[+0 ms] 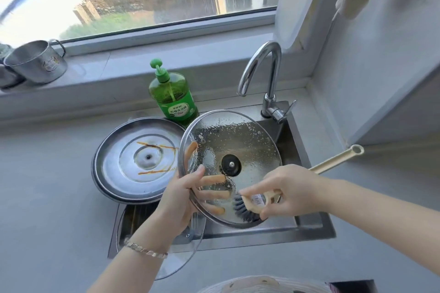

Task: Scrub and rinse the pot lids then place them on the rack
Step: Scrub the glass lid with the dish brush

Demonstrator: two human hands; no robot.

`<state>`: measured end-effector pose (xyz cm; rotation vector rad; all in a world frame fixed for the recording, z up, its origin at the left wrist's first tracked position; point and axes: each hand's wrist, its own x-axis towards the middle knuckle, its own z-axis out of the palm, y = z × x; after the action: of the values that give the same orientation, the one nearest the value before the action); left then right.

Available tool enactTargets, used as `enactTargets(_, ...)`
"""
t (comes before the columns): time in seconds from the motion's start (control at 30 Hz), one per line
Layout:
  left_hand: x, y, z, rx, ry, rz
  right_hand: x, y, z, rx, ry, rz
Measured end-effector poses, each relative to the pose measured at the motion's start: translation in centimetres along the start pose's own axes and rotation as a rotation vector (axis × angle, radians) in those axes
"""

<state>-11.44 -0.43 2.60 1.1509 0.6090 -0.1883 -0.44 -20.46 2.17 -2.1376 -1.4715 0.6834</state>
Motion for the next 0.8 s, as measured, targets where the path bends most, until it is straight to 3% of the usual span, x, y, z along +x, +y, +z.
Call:
enactTargets(0.13, 0.0, -0.2, 0.3, 0.035, -0.008, 0.012, 2.1, -2.0, 1.4, 0.059, 0.173, -0.214)
enactTargets(0.3, -0.6, 0.1, -0.2, -0.029, -0.056, -0.007, 1.2, -1.5, 0.7, 0.1, 0.149, -0.256)
enactTargets(0.4, -0.4, -0.3, 0.5, -0.07, -0.069, 0.024, 2.6, -2.2, 0.3, 0.116, 0.224, -0.182)
enactTargets(0.5, -0.5, 0.0, 1.2, -0.126, -0.152, -0.062, 4.9, -2.6, -1.4, 0.054, 0.331, -0.072)
enactTargets(0.7, -0.5, 0.4, 1.1, -0.124, -0.259, -0.088, 7.4, -2.4, -4.5, -0.028, 0.51, 0.264)
enactTargets(0.8, -0.3, 0.6, 0.6, -0.072, -0.314, -0.081, 6.9, -3.5, -3.0, 0.059, 0.443, 0.205)
